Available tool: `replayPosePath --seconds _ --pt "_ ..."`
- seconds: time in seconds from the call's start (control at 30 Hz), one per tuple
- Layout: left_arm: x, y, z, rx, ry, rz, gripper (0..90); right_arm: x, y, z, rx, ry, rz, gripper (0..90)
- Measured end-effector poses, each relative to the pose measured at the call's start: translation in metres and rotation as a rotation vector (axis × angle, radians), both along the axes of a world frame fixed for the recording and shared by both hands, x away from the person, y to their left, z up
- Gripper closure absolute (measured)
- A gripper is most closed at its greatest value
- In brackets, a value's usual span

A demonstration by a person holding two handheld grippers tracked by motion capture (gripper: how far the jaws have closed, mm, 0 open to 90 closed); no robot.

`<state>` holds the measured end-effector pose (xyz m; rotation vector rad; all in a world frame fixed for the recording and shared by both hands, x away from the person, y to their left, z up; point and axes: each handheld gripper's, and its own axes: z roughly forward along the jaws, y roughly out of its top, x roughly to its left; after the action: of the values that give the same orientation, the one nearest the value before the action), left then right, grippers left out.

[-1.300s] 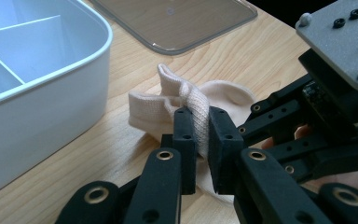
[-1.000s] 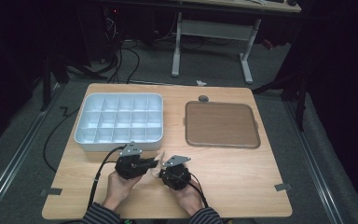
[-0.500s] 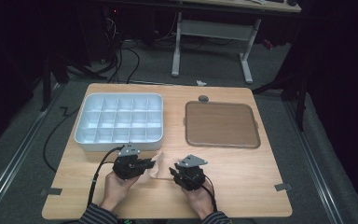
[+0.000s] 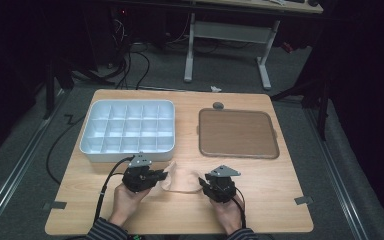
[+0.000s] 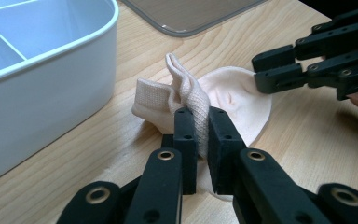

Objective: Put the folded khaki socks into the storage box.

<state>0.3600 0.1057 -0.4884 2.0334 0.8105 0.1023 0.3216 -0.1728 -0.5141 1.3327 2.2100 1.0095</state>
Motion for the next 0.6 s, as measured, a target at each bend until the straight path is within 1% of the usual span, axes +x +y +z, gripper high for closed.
replayPosePath --seconds 0.07,0.17,0.2,0.33,0.6 --pt "0.0 -0.001 0.0 0.001 -0.001 -0.001 83.9 0.001 0.001 -0.003 -0.004 0.01 0.003 69.9" --pt "-0.001 -0.002 0.001 0.004 -0.004 -0.007 83.9 0.003 0.004 -0.007 -0.01 0.041 0.008 74.0" --pt "-0.001 -0.003 0.001 0.004 -0.004 -0.008 83.8 0.004 0.004 -0.009 -0.014 0.043 0.011 75.4" --pt "-0.001 -0.004 0.002 0.006 -0.007 -0.013 83.8 0.005 0.008 -0.01 -0.028 0.041 0.02 81.7" --pt "-0.001 -0.009 0.004 0.007 -0.013 -0.024 83.8 0.007 0.012 -0.01 -0.025 0.042 0.032 83.8"
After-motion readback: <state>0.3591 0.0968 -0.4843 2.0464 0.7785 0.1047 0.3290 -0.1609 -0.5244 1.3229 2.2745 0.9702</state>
